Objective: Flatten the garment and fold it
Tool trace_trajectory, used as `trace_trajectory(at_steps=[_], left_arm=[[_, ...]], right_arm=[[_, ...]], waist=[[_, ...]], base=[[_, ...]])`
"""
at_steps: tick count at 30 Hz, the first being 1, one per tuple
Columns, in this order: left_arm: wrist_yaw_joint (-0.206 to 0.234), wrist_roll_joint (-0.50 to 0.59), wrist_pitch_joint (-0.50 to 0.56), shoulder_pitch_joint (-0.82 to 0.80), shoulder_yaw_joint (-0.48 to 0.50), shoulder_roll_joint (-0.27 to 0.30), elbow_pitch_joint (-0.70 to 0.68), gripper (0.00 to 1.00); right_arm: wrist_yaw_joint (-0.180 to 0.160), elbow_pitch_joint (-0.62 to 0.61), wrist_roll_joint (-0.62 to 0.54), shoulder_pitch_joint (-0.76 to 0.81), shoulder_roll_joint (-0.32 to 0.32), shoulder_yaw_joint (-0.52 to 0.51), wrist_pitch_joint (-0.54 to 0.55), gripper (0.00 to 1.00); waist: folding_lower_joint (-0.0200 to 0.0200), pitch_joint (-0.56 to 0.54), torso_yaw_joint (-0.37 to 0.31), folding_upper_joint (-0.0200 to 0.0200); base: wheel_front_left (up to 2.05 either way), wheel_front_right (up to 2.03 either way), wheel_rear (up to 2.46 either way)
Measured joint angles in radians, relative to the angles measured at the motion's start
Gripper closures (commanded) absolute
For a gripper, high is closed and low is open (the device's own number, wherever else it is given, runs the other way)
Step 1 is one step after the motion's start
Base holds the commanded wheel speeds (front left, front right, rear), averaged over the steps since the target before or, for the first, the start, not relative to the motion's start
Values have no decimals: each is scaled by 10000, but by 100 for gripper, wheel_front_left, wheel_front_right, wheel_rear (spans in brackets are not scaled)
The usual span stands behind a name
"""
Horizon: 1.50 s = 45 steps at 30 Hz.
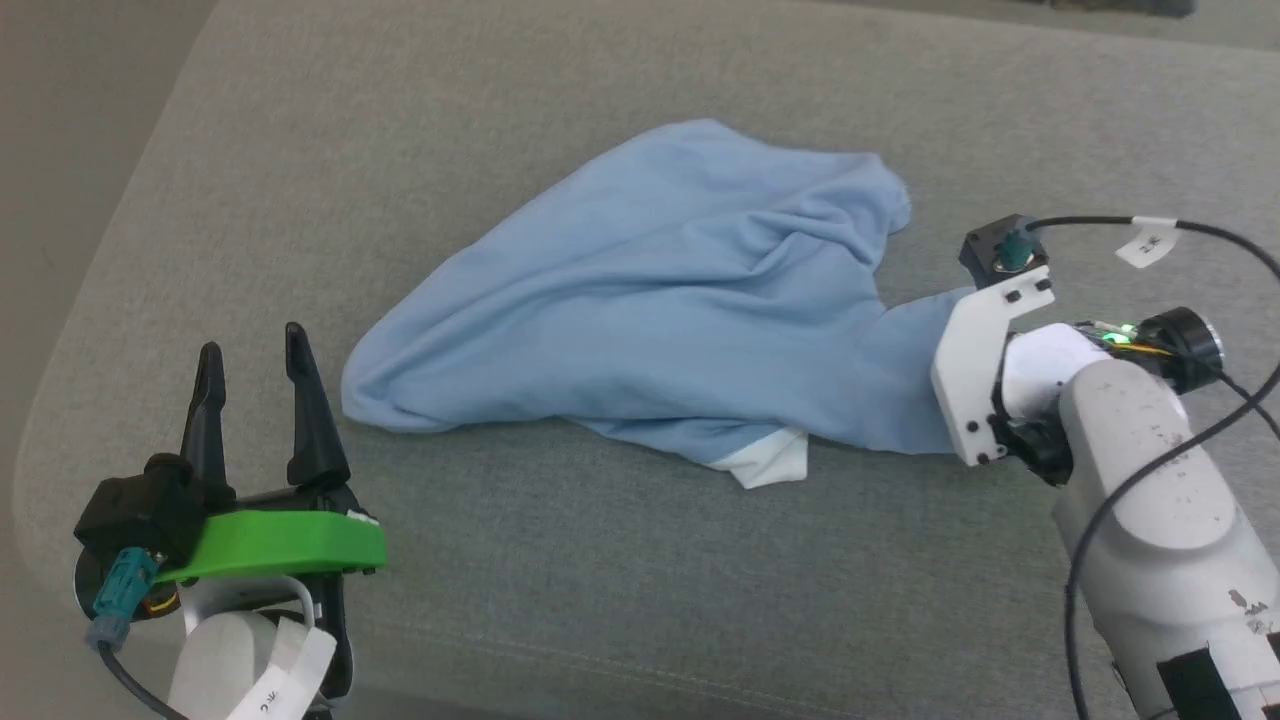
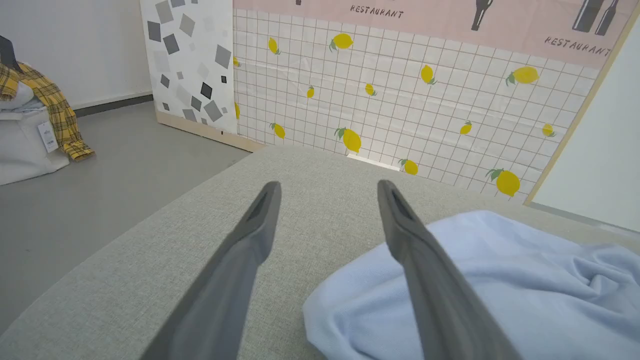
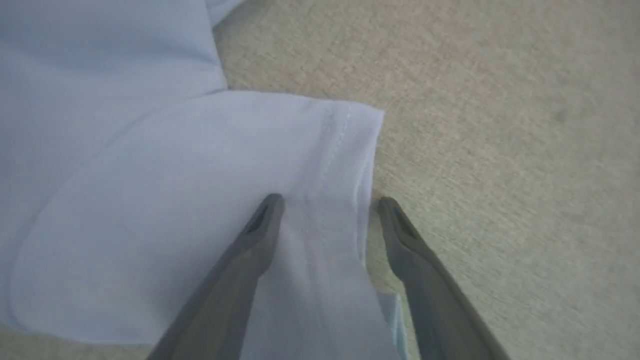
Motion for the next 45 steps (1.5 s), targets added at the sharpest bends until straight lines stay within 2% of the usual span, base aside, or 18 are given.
trace_trajectory(at_steps=[6, 7, 8, 9, 14, 18, 23, 27, 30, 31, 32, 35, 40, 45], left_arm=[[-15, 27, 0, -13, -69, -12, 102, 0], [-6, 23, 0, -13, -82, -12, 119, 0], [8, 21, 0, -13, -115, -12, 140, 0], [13, 10, 0, -13, -155, -13, 176, 0], [21, -17, 0, -18, -270, -15, 267, 0], [19, -15, 0, -23, -297, -23, 355, 0], [-23, -2, 0, -72, -324, -31, 407, 0], [-36, -4, 0, -216, -441, -36, 487, 0], [-38, -6, 0, -239, -458, -38, 606, 0], [-38, -6, 0, -237, -451, -38, 648, 0], [-40, -6, 0, -235, -441, -38, 677, 0], [-44, -6, 0, -216, -387, -38, 800, 0], [-125, -4, 0, -133, -359, -40, 999, 0], [-132, -2, 0, 56, -372, -42, 1204, 0]], right_arm=[[-2, 221, 706, -479, -357, 989, 660, 0], [-2, 230, 817, -520, -412, 1007, 738, 29], [-2, 230, 938, -563, -462, 1001, 759, 93], [-2, 232, 1041, -603, -506, 982, 748, 100], [8, 178, 1434, -628, -796, 301, 593, 100], [8, 94, 1220, -645, -1818, -773, 711, 100], [6, -197, 343, -705, -2832, -2359, 1542, 100], [6, -600, -729, -595, -2995, -3948, 2213, 100], [6, -1081, -1379, -182, -2596, -5043, 2399, 100], [6, -1289, -1521, -36, -2374, -5218, 2389, 54], [6, -1513, -1639, 140, -2059, -5394, 2353, 0], [6, -1996, -1534, 410, -1312, -5691, 1708, 0], [2, -2821, -700, 550, -953, -5611, -803, 0], [2, -3559, 759, 1429, -245, -5467, -3394, 0]], waist=[[0, 321, 254, 0], [0, 330, 251, 0], [0, 330, 233, 0], [0, 322, 202, 0], [1, 255, 42, 0], [0, 181, -67, 0], [0, 204, -85, 0], [1, 320, 84, 0], [1, 354, 221, 0], [1, 342, 242, 1], [1, 312, 256, 0], [1, 174, 239, 0], [1, -231, 97, 0], [1, -742, -111, 0]], base=[[0, 0, 0], [0, 0, 0], [0, 0, 0], [0, 0, 0], [0, 0, 0], [0, 0, 0], [0, 0, 0], [0, 0, 0], [0, 0, 0], [0, 0, 0], [0, 0, 0], [0, 0, 0], [0, 0, 0], [0, 0, 0]])
